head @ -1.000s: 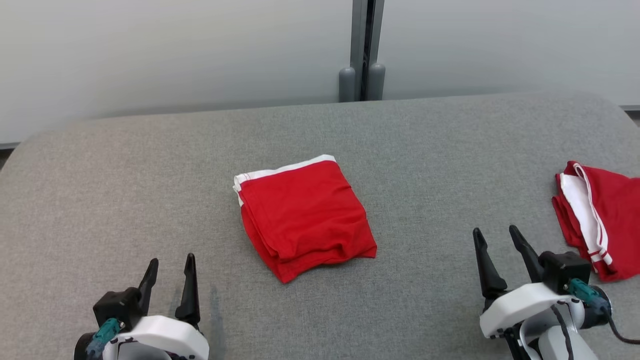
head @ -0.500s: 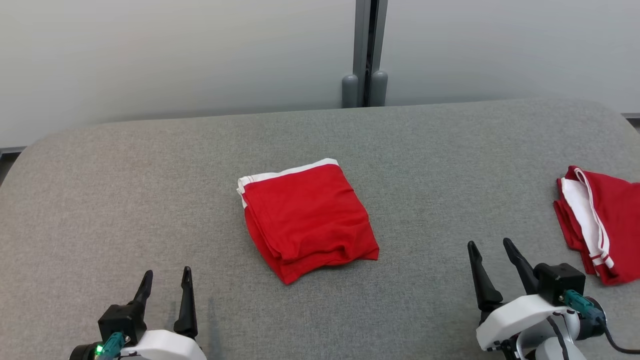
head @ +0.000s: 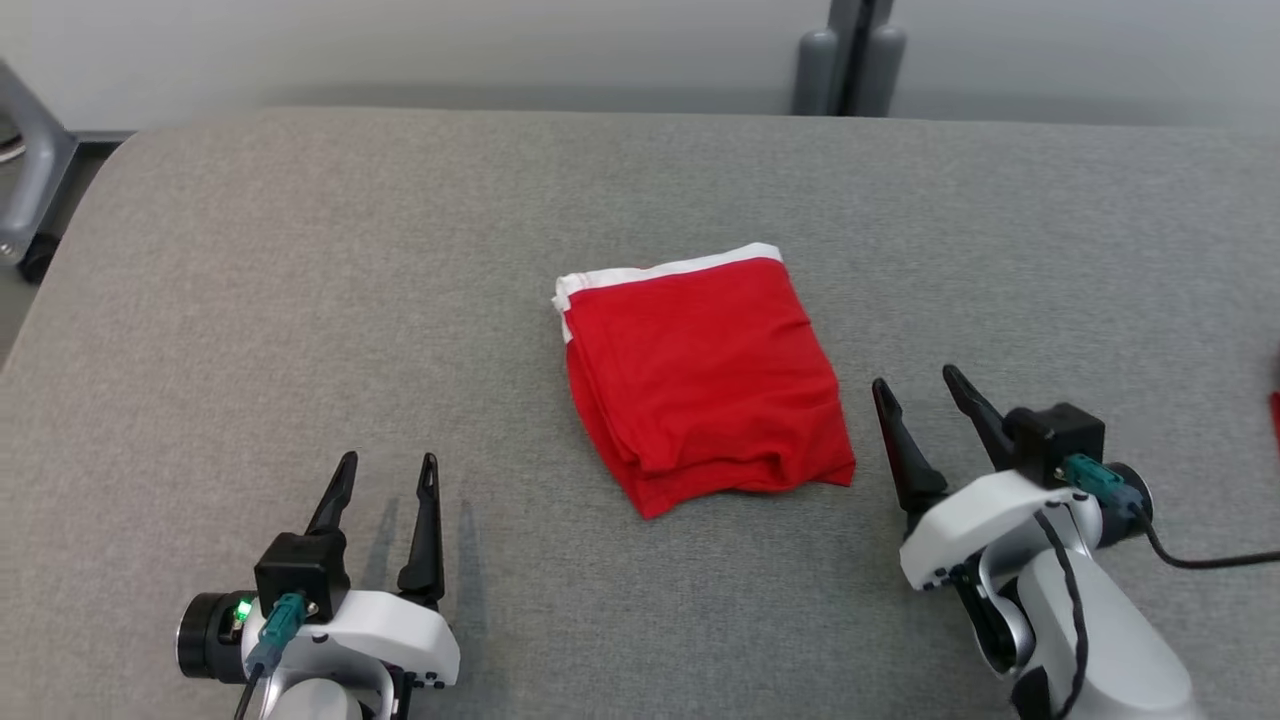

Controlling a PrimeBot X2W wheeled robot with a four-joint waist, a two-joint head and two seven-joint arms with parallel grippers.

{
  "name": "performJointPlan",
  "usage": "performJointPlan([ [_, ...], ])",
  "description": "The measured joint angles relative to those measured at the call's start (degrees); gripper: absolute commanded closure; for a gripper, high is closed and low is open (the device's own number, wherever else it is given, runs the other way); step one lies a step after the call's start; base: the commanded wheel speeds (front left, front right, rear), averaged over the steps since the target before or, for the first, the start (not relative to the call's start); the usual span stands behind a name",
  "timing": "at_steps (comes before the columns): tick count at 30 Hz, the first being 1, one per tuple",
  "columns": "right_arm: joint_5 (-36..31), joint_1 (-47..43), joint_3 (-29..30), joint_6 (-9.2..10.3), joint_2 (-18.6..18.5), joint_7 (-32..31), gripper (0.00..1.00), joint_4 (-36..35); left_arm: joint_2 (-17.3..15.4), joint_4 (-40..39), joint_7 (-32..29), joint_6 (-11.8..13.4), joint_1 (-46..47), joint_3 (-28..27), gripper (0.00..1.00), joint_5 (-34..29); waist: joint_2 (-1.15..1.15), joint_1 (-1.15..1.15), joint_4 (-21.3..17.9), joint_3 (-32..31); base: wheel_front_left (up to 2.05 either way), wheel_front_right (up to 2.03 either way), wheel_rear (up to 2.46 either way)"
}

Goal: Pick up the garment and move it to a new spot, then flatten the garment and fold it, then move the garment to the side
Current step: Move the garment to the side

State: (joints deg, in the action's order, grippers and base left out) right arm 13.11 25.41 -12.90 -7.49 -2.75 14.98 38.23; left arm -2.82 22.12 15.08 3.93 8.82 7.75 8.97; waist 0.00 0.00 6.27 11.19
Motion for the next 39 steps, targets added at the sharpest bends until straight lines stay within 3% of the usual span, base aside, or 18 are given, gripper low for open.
performJointPlan([
  [11, 2.80, 12.32, -3.03, 0.00, 0.05, -0.48, 0.03, 17.42, 0.00, -0.97, 0.00, 1.01, 1.32, 3.07, 0.00, 0.98, 0.00, 0.00, 7.25, 4.08, 0.00, 0.00, 0.00],
  [12, 4.05, 12.85, -2.86, 0.00, 0.09, -0.82, 0.56, 18.74, 0.01, -1.09, 0.00, 1.02, 1.44, 3.14, 0.00, 1.13, 0.00, 0.00, 7.63, 4.30, 0.00, 0.00, 0.00],
  [13, 4.92, 13.32, -2.78, 0.00, 0.08, -0.82, 1.00, 19.86, -0.01, -1.15, 0.00, 1.03, 1.53, 3.18, 0.00, 1.13, 0.00, 0.00, 7.90, 4.47, 0.00, 0.00, 0.00],
  [18, 8.21, 14.43, -4.42, -0.01, 0.15, -0.63, 1.00, 21.89, 0.00, -1.30, 0.00, 0.93, 1.55, 2.78, 0.00, 1.15, 0.00, 0.00, 7.65, 4.21, 0.00, 0.00, 0.00],
  [24, 11.62, 12.95, -5.33, -0.01, 0.15, -0.15, 1.00, 19.67, 0.00, -1.27, 0.00, -0.35, 1.12, 1.33, 0.00, -0.10, 0.00, 0.00, 3.83, 2.80, 0.00, 0.00, 0.00],
  [39, 11.98, 2.66, -4.39, 0.00, -0.09, -0.08, 1.00, 9.42, 0.04, 0.31, 0.00, -2.79, 0.76, 2.15, 0.00, -1.52, 0.00, 0.00, -15.62, -0.51, 0.00, 0.00, 0.00],
])
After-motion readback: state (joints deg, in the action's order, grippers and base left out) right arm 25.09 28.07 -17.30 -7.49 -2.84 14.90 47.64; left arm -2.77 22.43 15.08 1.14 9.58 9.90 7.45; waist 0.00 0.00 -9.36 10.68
